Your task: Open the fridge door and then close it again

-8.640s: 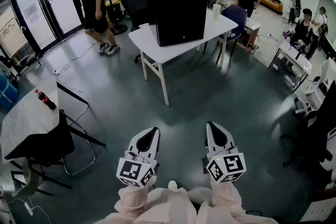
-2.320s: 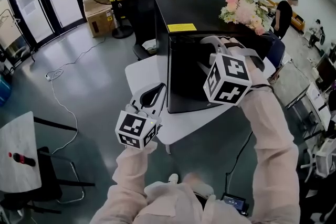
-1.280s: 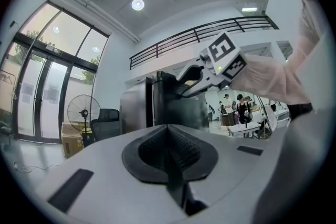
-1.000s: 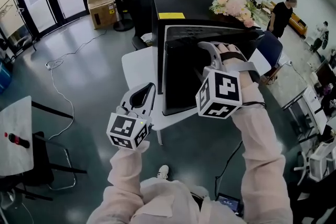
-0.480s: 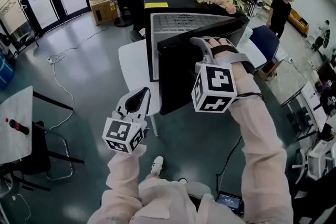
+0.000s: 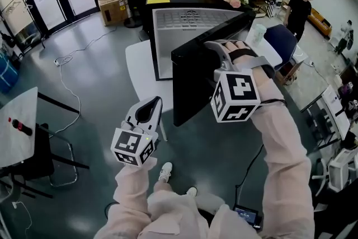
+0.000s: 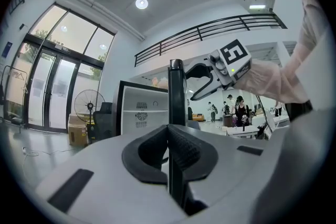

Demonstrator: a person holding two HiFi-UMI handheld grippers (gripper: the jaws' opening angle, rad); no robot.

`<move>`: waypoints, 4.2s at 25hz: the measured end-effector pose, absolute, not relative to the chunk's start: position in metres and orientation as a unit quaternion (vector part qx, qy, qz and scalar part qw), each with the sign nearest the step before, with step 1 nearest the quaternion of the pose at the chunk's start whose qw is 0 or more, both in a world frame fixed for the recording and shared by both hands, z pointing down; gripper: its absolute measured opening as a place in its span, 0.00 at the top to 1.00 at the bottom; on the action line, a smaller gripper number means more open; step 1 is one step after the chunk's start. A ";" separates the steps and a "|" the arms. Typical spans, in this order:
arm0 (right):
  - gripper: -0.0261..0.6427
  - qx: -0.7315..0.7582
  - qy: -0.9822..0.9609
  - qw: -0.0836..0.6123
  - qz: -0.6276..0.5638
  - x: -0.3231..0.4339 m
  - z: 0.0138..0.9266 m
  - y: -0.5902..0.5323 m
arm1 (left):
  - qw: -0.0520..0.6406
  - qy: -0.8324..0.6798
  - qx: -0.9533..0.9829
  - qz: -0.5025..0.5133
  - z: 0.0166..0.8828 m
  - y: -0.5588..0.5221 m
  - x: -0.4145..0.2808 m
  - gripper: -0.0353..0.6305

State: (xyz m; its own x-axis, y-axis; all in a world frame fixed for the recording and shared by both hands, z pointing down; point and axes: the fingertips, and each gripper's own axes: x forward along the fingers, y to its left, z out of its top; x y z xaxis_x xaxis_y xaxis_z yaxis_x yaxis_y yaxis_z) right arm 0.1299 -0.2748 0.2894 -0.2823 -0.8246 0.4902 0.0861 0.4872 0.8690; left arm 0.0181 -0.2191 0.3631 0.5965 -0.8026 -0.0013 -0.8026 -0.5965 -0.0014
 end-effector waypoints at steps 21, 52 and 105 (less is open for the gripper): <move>0.48 0.268 -0.674 0.535 -0.432 0.206 0.299 -0.215 | 0.010 0.408 -0.913 -0.006 0.373 -0.172 0.090 0.93; 0.47 0.262 -0.665 0.547 -0.436 0.305 0.301 -0.172 | 0.018 0.353 -0.936 -0.002 0.372 -0.159 0.142 0.93; 0.43 0.239 -0.652 0.528 -0.489 0.191 0.302 -0.224 | -0.011 0.452 -0.892 -0.016 0.389 -0.161 0.031 0.93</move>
State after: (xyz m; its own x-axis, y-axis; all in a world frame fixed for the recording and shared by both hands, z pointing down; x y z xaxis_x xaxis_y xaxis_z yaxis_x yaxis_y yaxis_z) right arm 0.1914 -0.2245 0.3024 -0.3290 -0.8282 0.4537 0.2044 0.4066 0.8904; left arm 0.0312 -0.1606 0.3895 0.5903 -0.8062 0.0391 -0.8070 -0.5906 0.0045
